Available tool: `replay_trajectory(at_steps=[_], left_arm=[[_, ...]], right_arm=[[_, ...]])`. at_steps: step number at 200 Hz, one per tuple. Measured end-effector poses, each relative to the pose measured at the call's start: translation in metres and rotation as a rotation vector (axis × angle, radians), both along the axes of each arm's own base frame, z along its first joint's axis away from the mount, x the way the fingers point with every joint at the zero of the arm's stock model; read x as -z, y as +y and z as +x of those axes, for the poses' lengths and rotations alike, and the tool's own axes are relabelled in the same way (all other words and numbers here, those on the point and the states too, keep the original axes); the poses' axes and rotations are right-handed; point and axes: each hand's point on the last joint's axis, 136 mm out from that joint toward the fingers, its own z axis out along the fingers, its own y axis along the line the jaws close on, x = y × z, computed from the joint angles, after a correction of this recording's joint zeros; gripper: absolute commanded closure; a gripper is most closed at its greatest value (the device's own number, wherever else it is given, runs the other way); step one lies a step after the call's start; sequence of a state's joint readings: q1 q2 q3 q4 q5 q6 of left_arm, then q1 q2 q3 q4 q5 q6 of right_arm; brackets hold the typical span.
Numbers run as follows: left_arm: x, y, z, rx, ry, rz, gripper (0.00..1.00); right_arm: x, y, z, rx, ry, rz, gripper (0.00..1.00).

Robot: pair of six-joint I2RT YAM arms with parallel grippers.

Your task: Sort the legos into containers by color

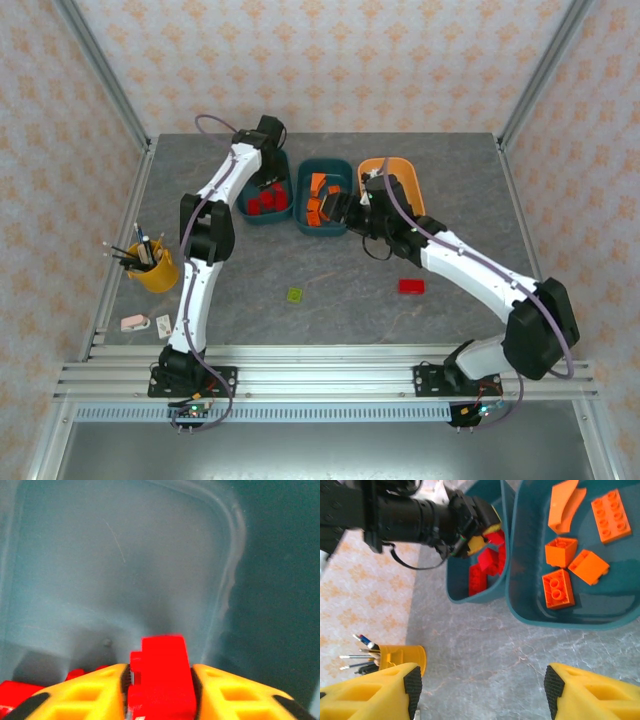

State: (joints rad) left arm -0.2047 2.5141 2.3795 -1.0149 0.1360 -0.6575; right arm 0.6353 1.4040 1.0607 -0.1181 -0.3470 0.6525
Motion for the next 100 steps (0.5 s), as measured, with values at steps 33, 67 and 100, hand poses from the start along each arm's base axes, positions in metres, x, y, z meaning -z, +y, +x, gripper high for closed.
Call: replay_trajectory(at_steps=[33,67,100], left_arm=[[-0.002,0.001,-0.002,0.011,0.004,0.000,0.39],[-0.030,0.007,-0.009,0.001,-0.022,0.020,0.37],[-0.099,0.020,-0.049,-0.021,-0.101,0.026,0.32]], right_arm=[[0.020,0.009,-0.008,-0.041,0.042,-0.059,0.33],[0.022,0.028,-0.019,-0.129,0.033,-0.156,0.33],[0.033,0.062,-0.044,-0.256,0.027,-0.306,0.33]])
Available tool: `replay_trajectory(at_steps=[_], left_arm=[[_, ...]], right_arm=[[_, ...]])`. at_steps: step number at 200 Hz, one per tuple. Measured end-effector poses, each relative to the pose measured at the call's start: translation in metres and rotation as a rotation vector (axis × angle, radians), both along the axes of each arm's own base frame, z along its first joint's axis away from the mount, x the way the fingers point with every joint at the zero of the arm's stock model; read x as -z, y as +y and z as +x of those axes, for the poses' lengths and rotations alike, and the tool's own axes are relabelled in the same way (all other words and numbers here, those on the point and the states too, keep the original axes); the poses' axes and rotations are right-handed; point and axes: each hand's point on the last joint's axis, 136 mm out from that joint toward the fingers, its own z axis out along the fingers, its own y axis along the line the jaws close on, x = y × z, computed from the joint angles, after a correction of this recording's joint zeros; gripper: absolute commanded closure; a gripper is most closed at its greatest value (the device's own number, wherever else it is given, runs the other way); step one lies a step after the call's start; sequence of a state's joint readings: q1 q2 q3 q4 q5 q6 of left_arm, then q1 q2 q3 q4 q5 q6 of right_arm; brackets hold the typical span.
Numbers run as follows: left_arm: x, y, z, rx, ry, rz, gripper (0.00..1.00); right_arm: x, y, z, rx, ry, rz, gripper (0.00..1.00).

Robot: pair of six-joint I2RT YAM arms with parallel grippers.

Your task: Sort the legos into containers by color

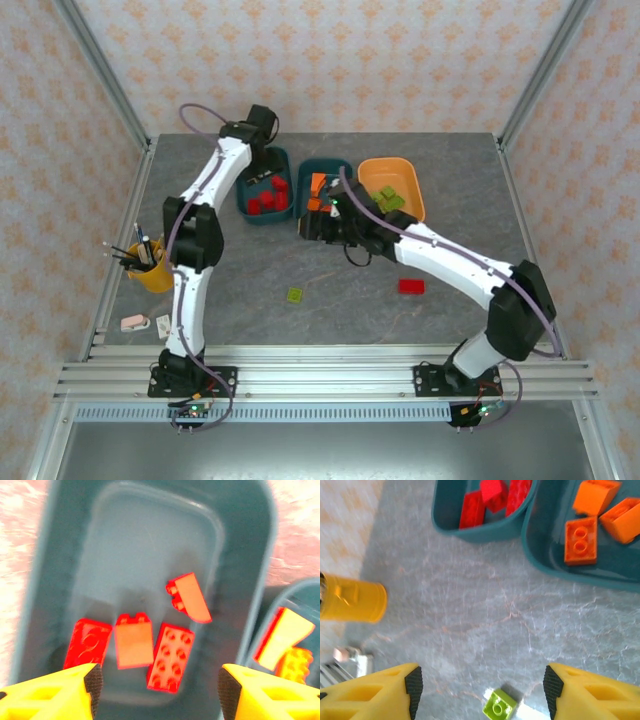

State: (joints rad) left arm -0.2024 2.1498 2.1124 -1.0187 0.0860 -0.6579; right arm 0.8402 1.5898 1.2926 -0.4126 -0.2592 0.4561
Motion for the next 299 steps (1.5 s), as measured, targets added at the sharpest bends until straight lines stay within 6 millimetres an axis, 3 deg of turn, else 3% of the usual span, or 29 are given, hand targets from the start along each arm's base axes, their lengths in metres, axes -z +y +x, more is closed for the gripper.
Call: replay_trajectory(at_steps=[25,46,60,79,103,125,157,199,220,256,299], left_arm=[[-0.062,0.013,-0.052,-0.023,-0.110,-0.011,0.27],[-0.090,0.022,-0.108,-0.038,-0.177,-0.023,0.26],[-0.092,0.025,-0.144,-0.040,-0.188,-0.032,0.26],[-0.079,0.029,-0.190,-0.039,-0.174,-0.036,0.26],[-0.063,0.034,-0.233,-0.048,-0.158,-0.040,0.24],[-0.063,0.041,-0.262,-0.055,-0.200,-0.062,0.24],[-0.076,0.047,-0.293,-0.043,-0.292,-0.102,0.22],[-0.087,0.047,-0.318,-0.012,-0.348,-0.155,0.21],[-0.085,0.045,-0.326,0.005,-0.341,-0.171,0.21],[-0.078,0.042,-0.335,0.025,-0.317,-0.194,0.21],[-0.078,0.036,-0.337,0.063,-0.310,-0.214,0.21]], right_arm=[[0.032,0.022,-0.034,-0.131,0.008,-0.157,0.30],[0.065,0.033,-0.063,-0.219,0.040,-0.295,0.27],[0.083,0.035,-0.073,-0.233,0.075,-0.371,0.24],[0.102,0.035,-0.076,-0.190,0.145,-0.432,0.24],[0.115,0.038,-0.075,-0.107,0.223,-0.459,0.23],[0.121,0.040,-0.076,-0.022,0.282,-0.461,0.23],[0.128,0.040,-0.077,0.114,0.362,-0.453,0.27],[0.145,0.039,-0.081,0.258,0.453,-0.434,0.34],[0.155,0.038,-0.083,0.316,0.487,-0.428,0.40],[0.167,0.036,-0.083,0.378,0.511,-0.428,0.58],[0.164,0.035,-0.079,0.394,0.483,-0.433,0.74]])
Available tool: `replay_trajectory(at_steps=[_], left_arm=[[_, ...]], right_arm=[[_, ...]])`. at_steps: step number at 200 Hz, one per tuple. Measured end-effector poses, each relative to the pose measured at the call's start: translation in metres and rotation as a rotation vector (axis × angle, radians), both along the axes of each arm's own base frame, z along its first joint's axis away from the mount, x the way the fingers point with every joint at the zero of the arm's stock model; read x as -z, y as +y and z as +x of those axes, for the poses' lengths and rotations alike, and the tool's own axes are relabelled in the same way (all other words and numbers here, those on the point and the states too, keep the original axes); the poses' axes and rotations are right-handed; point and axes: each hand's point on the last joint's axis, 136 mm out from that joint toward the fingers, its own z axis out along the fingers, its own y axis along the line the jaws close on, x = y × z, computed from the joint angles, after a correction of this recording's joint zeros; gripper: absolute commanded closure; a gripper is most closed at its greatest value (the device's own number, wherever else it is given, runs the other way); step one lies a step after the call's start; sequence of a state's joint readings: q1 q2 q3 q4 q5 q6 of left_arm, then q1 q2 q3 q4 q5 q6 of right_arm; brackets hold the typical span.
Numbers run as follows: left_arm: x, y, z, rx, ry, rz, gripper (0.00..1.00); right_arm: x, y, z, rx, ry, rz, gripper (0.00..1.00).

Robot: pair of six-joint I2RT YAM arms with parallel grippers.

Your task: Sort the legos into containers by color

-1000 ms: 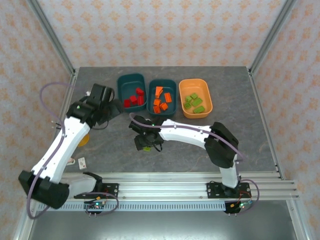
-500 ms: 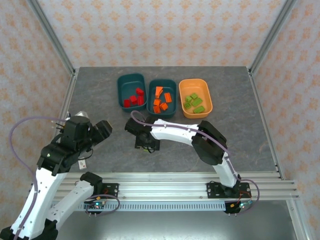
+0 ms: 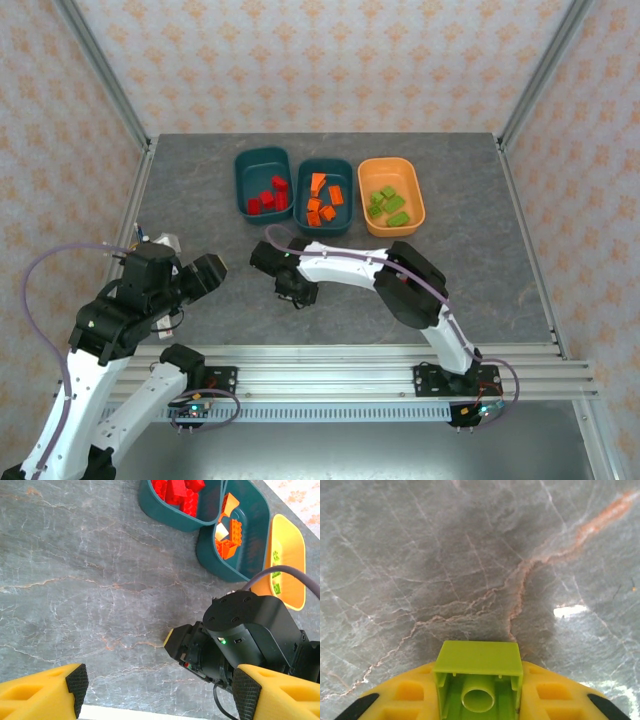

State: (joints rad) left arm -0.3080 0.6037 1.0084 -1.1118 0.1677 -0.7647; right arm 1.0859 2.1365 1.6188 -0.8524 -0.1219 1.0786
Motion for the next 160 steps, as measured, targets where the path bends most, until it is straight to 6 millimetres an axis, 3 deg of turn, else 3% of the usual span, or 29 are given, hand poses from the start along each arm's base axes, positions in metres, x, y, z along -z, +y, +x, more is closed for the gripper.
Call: replay_trajectory(at_steps=[27,48,78,107,135,160], left_arm=[[0.000,-0.007,-0.001,0.029,0.003,-0.024,0.21],[-0.003,-0.015,0.006,0.053,0.000,-0.057,0.20],[-0.008,-0.034,0.032,0.082,0.020,-0.100,0.19],[-0.015,-0.058,0.070,0.126,0.018,-0.117,0.19],[-0.016,-0.091,0.113,0.181,0.034,-0.111,0.19],[-0.019,-0.121,0.146,0.221,0.019,-0.116,0.19]], right_arm=[[-0.005,-0.006,0.009,-0.028,-0.053,-0.044,0.76],[-0.026,-0.015,0.022,-0.060,-0.119,-0.077,0.76],[-0.090,-0.048,0.061,-0.053,-0.247,-0.061,0.76],[-0.152,-0.112,0.125,0.054,-0.366,-0.027,0.75],[-0.160,-0.173,0.184,0.151,-0.381,-0.055,0.75],[-0.144,-0.197,0.233,0.177,-0.361,-0.072,0.75]])
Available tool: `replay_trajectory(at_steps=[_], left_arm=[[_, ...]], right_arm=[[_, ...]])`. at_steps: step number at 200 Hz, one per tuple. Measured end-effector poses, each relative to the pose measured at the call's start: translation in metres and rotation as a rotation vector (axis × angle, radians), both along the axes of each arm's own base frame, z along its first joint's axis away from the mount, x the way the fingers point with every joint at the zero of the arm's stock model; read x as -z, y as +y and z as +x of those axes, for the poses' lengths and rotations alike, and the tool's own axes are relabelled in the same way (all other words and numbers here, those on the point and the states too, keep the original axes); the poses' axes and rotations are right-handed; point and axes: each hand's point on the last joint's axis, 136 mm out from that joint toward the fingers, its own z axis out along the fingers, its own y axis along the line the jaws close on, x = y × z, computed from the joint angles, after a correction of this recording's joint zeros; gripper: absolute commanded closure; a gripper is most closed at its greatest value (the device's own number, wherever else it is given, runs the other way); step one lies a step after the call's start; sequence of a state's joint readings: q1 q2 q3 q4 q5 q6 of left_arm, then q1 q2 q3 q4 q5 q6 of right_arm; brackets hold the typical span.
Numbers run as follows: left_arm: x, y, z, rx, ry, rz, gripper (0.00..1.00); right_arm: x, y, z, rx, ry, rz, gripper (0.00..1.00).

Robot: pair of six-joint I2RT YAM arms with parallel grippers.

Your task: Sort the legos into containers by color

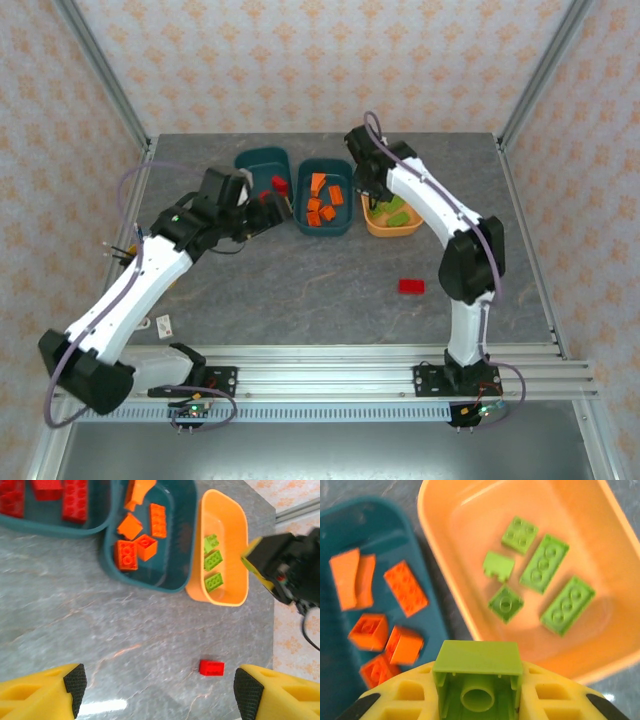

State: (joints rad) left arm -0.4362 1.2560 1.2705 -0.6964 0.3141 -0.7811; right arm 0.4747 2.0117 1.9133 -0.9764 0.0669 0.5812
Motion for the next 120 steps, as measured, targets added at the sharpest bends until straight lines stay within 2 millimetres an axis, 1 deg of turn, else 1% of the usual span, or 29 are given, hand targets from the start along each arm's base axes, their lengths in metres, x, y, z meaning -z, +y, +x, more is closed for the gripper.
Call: replay_trajectory(at_steps=[16,35,52,66,78,100,120], left_arm=[[0.005,-0.015,0.018,0.017,0.000,0.000,0.19],[0.014,-0.029,0.035,0.028,0.013,0.007,0.20],[0.023,-0.038,0.047,0.033,0.028,0.018,0.20],[0.029,-0.043,0.053,0.037,0.039,0.025,0.20],[0.032,-0.045,0.057,0.037,0.047,0.029,0.20],[0.036,-0.049,0.060,0.042,0.053,0.032,0.20],[0.038,-0.053,0.060,0.050,0.058,0.035,0.20]], right_arm=[[0.019,-0.008,0.027,0.004,0.027,0.009,0.75],[0.039,-0.016,0.054,0.006,0.052,0.024,0.74],[0.055,-0.022,0.076,0.012,0.067,0.040,0.74],[0.065,-0.026,0.090,0.016,0.072,0.058,0.72],[0.075,-0.029,0.097,0.018,0.084,0.070,0.70],[0.089,-0.031,0.101,0.013,0.108,0.088,0.66],[0.100,-0.028,0.102,0.001,0.129,0.099,0.58]])
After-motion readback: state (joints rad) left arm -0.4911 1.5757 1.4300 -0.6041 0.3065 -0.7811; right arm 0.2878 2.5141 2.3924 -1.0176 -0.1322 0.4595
